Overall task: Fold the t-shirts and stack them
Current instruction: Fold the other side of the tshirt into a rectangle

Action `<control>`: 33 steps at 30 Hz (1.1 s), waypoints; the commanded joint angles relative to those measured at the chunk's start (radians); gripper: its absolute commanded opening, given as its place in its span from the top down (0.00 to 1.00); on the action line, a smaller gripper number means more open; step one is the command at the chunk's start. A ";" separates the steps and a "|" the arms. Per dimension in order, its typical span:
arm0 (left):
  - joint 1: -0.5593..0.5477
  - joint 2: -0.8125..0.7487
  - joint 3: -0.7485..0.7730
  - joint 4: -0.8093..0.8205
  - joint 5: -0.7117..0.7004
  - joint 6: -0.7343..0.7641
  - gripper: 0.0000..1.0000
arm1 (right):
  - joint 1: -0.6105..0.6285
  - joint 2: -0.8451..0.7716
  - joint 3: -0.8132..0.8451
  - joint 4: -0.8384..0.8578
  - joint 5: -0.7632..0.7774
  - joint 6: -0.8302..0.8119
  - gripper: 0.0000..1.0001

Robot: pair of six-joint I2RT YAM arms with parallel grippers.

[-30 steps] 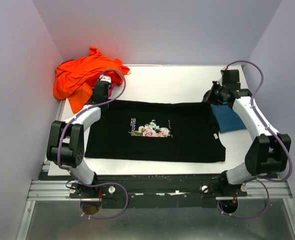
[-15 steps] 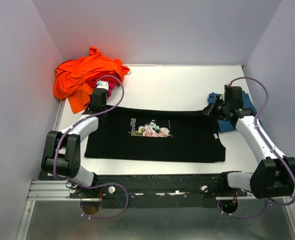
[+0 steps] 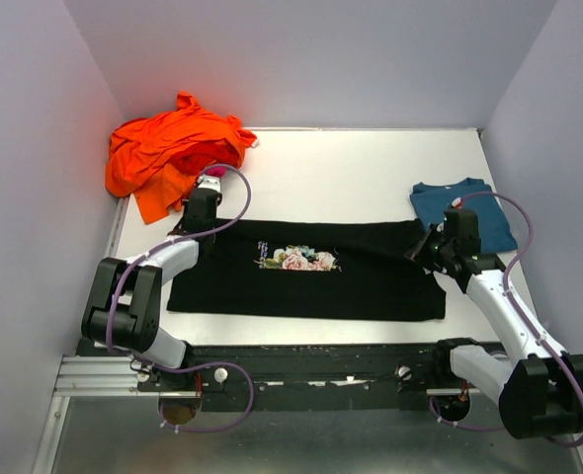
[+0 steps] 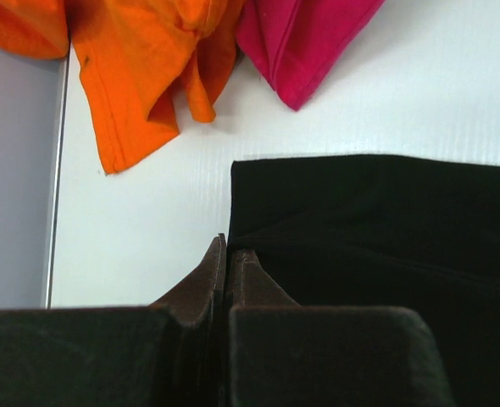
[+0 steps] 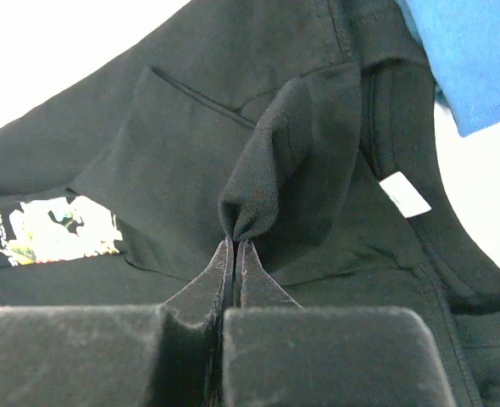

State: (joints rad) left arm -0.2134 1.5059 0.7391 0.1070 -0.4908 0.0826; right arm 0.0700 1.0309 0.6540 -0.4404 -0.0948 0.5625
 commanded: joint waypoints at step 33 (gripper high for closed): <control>-0.007 -0.170 -0.078 0.054 -0.365 -0.158 0.40 | -0.003 -0.141 -0.091 0.019 -0.108 0.024 0.35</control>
State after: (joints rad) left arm -0.2203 1.4246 0.6575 0.1638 -0.7437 -0.0116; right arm 0.0700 0.9020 0.5709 -0.4263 -0.1726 0.5919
